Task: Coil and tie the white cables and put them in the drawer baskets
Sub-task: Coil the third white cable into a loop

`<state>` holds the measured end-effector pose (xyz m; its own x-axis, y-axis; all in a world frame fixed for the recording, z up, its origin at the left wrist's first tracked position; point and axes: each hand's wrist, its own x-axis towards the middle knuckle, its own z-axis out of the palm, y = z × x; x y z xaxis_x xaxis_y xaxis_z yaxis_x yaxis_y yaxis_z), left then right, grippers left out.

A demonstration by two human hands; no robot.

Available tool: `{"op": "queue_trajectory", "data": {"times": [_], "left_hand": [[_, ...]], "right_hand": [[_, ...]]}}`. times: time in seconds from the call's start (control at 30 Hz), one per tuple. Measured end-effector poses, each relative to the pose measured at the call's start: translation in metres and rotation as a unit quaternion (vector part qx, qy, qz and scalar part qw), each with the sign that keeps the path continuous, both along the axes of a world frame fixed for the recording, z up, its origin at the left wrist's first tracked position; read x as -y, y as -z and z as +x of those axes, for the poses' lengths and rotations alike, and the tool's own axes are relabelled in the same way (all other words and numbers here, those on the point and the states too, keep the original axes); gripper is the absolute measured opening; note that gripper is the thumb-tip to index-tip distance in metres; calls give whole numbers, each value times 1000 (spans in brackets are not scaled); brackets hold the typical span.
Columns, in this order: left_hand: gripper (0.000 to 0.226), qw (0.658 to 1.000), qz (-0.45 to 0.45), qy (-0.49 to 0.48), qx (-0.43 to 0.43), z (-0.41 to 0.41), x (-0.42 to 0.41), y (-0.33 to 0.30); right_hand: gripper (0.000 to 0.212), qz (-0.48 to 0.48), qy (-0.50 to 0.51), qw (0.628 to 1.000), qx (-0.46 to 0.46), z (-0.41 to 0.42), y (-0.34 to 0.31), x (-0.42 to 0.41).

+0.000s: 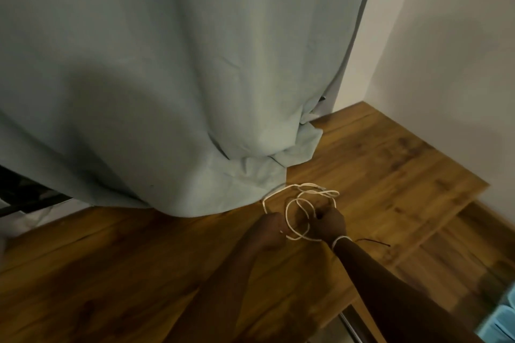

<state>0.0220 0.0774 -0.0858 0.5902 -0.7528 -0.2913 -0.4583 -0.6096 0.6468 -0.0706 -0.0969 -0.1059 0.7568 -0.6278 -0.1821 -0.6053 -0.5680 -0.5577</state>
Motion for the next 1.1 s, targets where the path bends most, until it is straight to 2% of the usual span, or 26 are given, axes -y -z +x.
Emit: {"op": "queue_trajectory", "data": {"times": [0.1,0.13,0.2,0.23,0.3,0.4,0.53,0.6,0.63,0.67,0.7,0.73,0.77,0.8,0.83,0.9,0.97,1.03,1.1], "left_hand": [[40,986,-80,-110,96,15,6,-22],[52,978,-126,-108,127,20,10,-35],[72,968,-191,-7,163,32,19,-67],[70,963,-197,58,174,37,26,-84],[49,954,-161,160,195,41,37,-117],[37,937,-133,216,241,42,49,-145],[34,919,-179,163,311,52,65,-168],[36,909,-203,116,344,62,73,-179],[35,914,-218,80,333,66,76,-184],[35,919,-235,44,314,70,77,-188],[34,925,-250,12,287,74,78,-191],[34,936,-262,-17,236,76,78,-197],[33,949,-274,-36,150,74,78,-204],[32,954,-294,-44,25,71,77,-211],[32,940,-317,-43,-122,66,76,-220],[35,860,-346,7,-375,58,75,-241],[38,773,-380,73,-503,44,82,-262],[38,714,-450,100,-527,32,91,-281],[39,704,-521,90,-475,27,98,-298]], "right_hand": [[31,-40,-76,990,115,3,-27,10],[23,-50,-115,982,141,7,-40,16],[12,-58,-155,974,157,16,-64,29],[9,-45,-165,969,179,21,-77,35],[10,3,-178,956,232,28,-105,46],[13,101,-170,938,285,31,-134,58],[30,251,-119,903,329,29,-147,69],[28,314,-105,896,295,22,-156,71],[43,323,-114,899,271,18,-160,73],[58,322,-128,902,257,13,-164,76],[63,312,-145,901,263,10,-167,79],[57,301,-156,896,287,9,-172,82],[44,289,-156,889,318,11,-174,87],[31,286,-145,880,350,14,-176,92],[21,298,-126,867,379,18,-177,94],[16,329,-87,841,420,27,-178,91],[28,359,-79,827,425,36,-180,73],[38,402,-87,818,402,45,-184,46],[38,442,-114,817,354,51,-184,21]]}}
